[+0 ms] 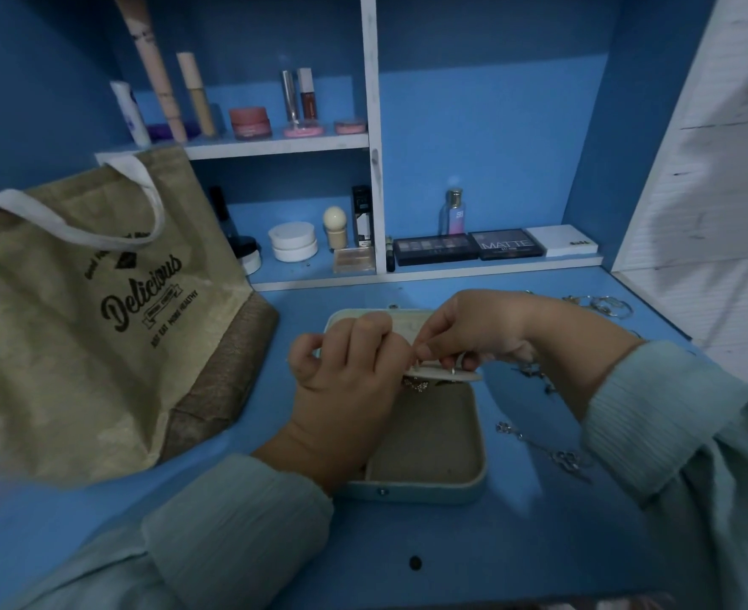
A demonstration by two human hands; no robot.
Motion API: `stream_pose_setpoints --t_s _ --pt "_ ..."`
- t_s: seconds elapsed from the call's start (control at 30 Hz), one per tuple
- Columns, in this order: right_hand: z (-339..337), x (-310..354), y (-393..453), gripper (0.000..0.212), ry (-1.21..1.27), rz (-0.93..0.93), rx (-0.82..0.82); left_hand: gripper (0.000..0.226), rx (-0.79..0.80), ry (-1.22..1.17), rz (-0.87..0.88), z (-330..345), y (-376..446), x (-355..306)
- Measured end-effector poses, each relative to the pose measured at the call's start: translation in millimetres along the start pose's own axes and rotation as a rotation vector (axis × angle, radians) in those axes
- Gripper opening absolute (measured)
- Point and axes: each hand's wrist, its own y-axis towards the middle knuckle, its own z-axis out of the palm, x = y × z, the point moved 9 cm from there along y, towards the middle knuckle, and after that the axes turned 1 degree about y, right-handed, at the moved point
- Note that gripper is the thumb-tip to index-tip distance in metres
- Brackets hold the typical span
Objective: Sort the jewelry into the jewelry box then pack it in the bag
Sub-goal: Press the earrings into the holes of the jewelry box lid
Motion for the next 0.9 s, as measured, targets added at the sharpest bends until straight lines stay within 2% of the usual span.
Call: stream_pose_setpoints --t_s 0.23,0.53,0.77,0.9 --pt "5 -6 5 0.017 0.009 0.008 0.038 0.042 -0.014 0.008 0.013 -2 0 -1" --pt "5 8 3 0.012 -0.214 -0.064 0.048 0.040 -0.005 0.002 0.010 -1 0 -2" --pt "6 5 6 0.019 -0.131 -0.051 0.092 0.040 -0.013 0.005 0.000 -2 -1 -1" --pt "8 7 8 0.017 -0.193 -0.062 0.092 0.038 -0.016 -0.008 -0.005 -2 -1 -1"
